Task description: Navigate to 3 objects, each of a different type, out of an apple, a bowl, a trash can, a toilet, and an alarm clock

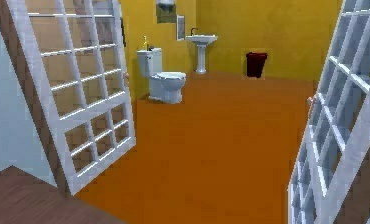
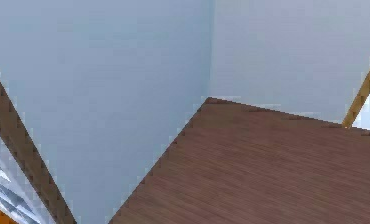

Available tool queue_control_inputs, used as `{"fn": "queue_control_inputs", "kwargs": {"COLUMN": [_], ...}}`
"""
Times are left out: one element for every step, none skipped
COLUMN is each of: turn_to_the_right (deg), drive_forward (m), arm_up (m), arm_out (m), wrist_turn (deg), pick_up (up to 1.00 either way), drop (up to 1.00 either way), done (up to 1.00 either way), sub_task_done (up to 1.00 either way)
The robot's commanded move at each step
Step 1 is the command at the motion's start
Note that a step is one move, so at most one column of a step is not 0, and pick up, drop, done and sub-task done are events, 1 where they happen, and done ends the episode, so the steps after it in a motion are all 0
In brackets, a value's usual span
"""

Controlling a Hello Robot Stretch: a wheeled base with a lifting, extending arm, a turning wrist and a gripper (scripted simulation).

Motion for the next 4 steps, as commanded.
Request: {"fn": "queue_control_inputs", "kwargs": {"turn_to_the_right": [-3.0, 0.0, 12.0, 0.0], "drive_forward": [0.0, 0.6, 0.0, 1.0], "arm_up": [0.0, 0.0, 0.0, 0.0], "arm_out": [0.0, 0.0, 0.0, 0.0], "wrist_turn": [0.0, 0.0, 0.0, 0.0], "pick_up": [0.0, 0.0, 0.0, 0.0], "drop": [0.0, 0.0, 0.0, 0.0], "done": [0.0, 0.0, 0.0, 0.0], "sub_task_done": [0.0, 0.0, 0.0, 0.0]}}
